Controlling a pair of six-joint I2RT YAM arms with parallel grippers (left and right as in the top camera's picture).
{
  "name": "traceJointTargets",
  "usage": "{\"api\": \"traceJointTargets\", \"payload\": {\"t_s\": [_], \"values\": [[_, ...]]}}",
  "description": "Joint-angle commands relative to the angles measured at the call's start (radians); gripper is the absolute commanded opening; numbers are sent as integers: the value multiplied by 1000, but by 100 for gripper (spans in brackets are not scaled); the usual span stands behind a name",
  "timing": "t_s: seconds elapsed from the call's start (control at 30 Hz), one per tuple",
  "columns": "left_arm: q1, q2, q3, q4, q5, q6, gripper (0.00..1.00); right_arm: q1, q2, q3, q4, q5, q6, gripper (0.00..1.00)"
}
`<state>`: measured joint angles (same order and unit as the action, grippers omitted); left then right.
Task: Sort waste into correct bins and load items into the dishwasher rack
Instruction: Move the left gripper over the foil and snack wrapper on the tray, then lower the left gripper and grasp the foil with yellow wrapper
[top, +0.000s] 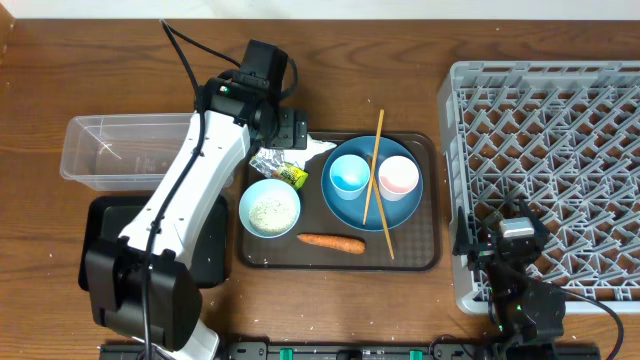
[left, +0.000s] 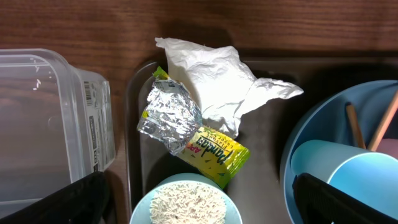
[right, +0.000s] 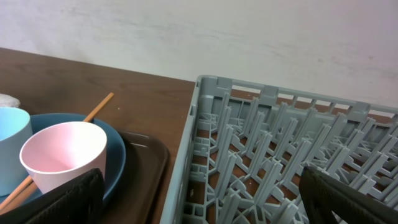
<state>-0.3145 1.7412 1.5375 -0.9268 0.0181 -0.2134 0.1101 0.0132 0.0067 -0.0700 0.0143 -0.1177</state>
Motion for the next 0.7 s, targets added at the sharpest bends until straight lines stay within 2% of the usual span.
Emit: {"api": "traceJointTargets", "payload": {"t_s": [0.0, 0.1, 0.13, 0.17, 0.23, 0.27, 0.3, 0.6, 0.67], "values": [[3, -2, -2, -8, -19, -9, 95, -7, -2, -1, -4, -4, -11, 99], [3, -2, -2, -34, -19, -9, 93, -7, -2, -1, -4, -4, -11, 99], [4, -2, -2, -35, -19, -9, 86, -6, -2, -1, -4, -4, -11, 99], [3, -2, -2, -34, -19, -9, 82, -7, -2, -1, -4, -4, -11, 99], [3, -2, -2, -31, -19, -9, 81, -6, -2, -1, -4, -4, -11, 99], [3, -2, -2, -29, -19, -9, 84, -7, -2, -1, -4, -4, -11, 99], [3, -2, -2, -29, -19, -9, 98, -7, -2, -1, -4, -4, -11, 99], [3, -2, -2, -29, -19, -9, 100, -7, -2, -1, -4, -4, -11, 99], [3, -1, -2, -29, -19, -9, 96, -7, -2, -1, -4, -4, -11, 99]]}}
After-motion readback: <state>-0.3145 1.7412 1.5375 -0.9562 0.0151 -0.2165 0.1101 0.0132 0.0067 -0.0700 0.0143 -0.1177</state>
